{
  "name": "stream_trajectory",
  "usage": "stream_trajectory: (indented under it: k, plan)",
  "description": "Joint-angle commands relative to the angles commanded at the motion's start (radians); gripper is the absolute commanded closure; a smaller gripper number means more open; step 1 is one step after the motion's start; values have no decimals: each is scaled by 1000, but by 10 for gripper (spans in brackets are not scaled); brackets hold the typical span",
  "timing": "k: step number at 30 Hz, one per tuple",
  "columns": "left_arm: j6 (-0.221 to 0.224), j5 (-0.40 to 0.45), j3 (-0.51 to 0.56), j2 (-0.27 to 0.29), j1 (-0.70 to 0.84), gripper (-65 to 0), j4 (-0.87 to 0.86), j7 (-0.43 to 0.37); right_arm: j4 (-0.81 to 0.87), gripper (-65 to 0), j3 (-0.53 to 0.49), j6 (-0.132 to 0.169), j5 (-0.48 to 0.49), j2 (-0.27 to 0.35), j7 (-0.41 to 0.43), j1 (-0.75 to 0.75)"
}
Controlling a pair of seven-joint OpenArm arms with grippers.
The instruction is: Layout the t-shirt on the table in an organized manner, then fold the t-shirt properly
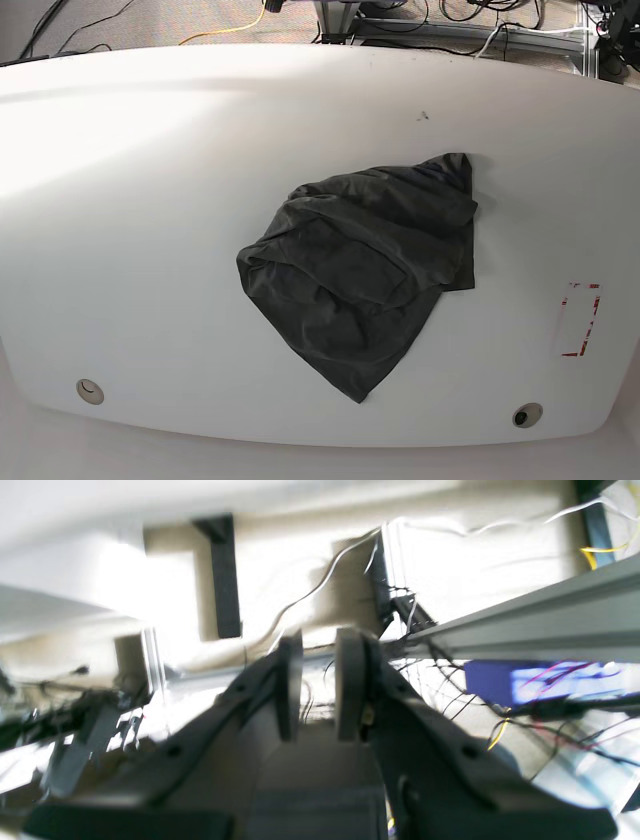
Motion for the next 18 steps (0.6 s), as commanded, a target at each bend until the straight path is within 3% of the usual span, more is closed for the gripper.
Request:
stream_trajectory:
  k: [10,18]
  plan:
    - [2,6,-23,0,-100,-100,35,5,31,-92,-2,5,15,2,0,147]
    - [-3,6,-48,-8,-233,-101,37,98,29,-103,-28,6,12,2,0,293]
